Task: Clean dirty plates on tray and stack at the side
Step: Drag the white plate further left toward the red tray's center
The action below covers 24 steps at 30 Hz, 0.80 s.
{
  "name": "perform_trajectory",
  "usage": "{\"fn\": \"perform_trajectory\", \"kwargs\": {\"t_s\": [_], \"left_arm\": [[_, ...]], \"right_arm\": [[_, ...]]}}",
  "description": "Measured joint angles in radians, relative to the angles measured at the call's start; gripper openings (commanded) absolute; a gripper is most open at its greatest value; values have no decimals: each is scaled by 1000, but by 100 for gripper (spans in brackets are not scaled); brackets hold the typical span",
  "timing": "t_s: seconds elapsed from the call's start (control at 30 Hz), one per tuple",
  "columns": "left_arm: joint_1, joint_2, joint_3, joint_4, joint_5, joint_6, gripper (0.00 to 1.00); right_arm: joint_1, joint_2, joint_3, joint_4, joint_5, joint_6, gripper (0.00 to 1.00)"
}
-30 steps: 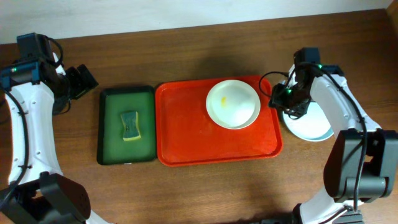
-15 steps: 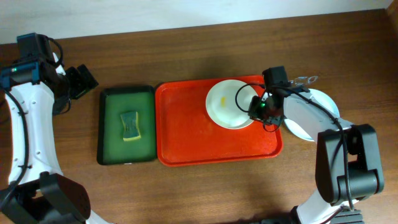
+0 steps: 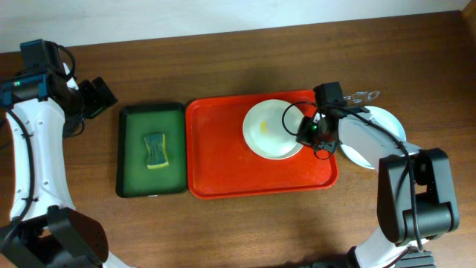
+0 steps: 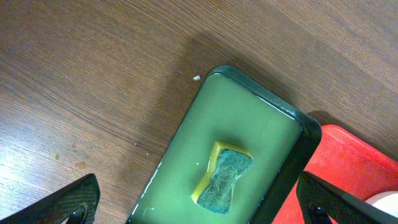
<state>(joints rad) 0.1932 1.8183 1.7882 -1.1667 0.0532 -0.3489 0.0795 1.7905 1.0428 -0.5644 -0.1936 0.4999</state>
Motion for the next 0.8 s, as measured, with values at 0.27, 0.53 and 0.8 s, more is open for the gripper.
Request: {"fn": "perform_trajectory", "kwargs": {"t_s": [0.27,0.53,0.8], "left_arm": [[0,0,0,0,0,0,99],[0,0,0,0,0,0,99],[0,0,0,0,0,0,99]], "right_arm": [[53,0,-3,-21,-114,-221,18],[68,0,-4,43,-116,-249,8],[68,0,-4,15,-111,-251,17]]}}
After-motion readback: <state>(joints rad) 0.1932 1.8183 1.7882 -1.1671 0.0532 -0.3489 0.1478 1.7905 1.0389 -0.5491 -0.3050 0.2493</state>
